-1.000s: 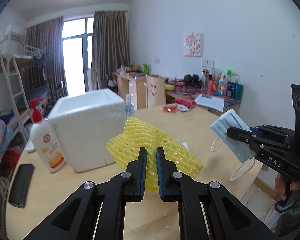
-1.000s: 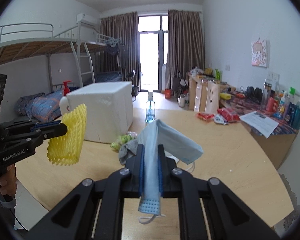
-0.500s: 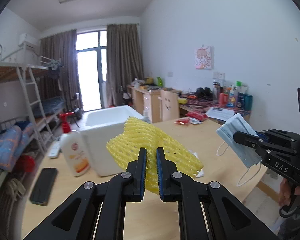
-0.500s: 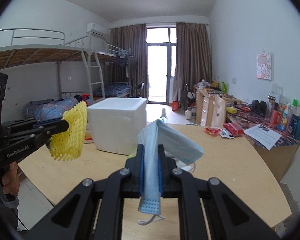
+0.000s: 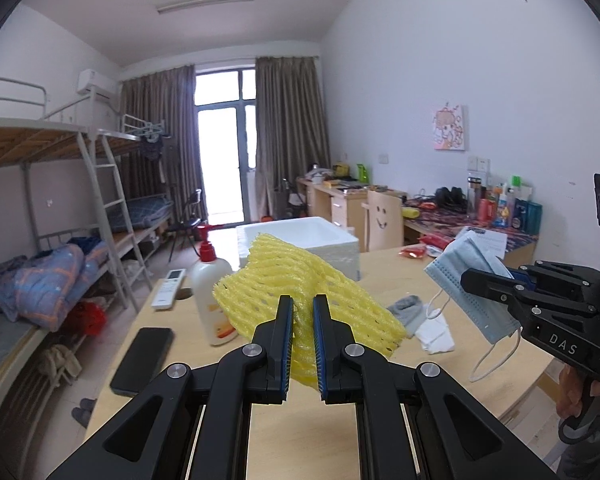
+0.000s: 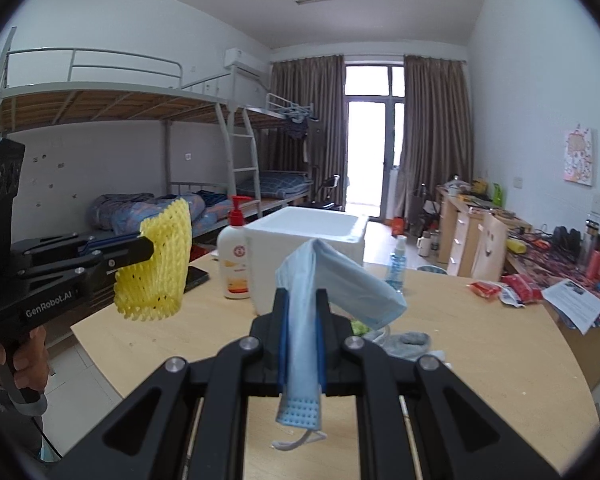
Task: Organize soft objects
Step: 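Lift the yellow net with the left tool while the right tool lifts the mask toward the foam box, then lower the yellow net into the white foam box and open the left tool, then lower the blue mask into the foam box and open the right tool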
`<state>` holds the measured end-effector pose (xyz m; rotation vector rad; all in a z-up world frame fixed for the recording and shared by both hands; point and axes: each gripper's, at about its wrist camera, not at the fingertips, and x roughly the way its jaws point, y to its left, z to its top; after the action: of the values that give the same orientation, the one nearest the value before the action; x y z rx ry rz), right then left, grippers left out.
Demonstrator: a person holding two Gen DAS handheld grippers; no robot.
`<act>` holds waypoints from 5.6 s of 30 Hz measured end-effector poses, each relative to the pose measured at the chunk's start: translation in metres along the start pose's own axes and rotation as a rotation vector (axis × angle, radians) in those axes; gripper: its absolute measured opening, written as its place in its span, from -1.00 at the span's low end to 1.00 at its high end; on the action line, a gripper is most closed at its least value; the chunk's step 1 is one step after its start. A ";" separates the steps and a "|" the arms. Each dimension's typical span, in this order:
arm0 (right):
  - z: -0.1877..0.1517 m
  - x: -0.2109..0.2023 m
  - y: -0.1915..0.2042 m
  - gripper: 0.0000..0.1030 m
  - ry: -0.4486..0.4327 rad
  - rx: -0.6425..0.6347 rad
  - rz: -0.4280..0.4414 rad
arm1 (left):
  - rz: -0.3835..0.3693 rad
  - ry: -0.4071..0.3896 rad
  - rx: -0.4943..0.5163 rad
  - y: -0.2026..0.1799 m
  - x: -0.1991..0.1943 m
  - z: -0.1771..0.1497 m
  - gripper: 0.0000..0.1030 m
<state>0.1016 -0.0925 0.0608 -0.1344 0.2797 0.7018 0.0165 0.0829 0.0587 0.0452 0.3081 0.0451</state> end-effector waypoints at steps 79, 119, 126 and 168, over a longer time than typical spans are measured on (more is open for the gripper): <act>0.091 0.141 -0.032 -0.71 0.103 -0.083 -0.018 | -0.092 0.160 -0.015 0.042 0.203 0.095 -0.79; 0.101 0.129 -0.037 -0.71 0.082 -0.065 -0.072 | -0.033 0.057 -0.023 0.041 0.184 0.108 0.98; 0.110 0.131 -0.027 -0.71 0.061 -0.089 -0.057 | -0.015 0.048 -0.032 0.048 0.174 0.108 0.98; 0.091 0.226 -0.001 -0.58 0.246 -0.140 0.067 | 0.052 0.084 -0.069 0.094 0.169 0.083 0.98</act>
<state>0.2862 0.0662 0.0806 -0.3472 0.4720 0.7720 0.1989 0.1818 0.0914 -0.0175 0.3891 0.1098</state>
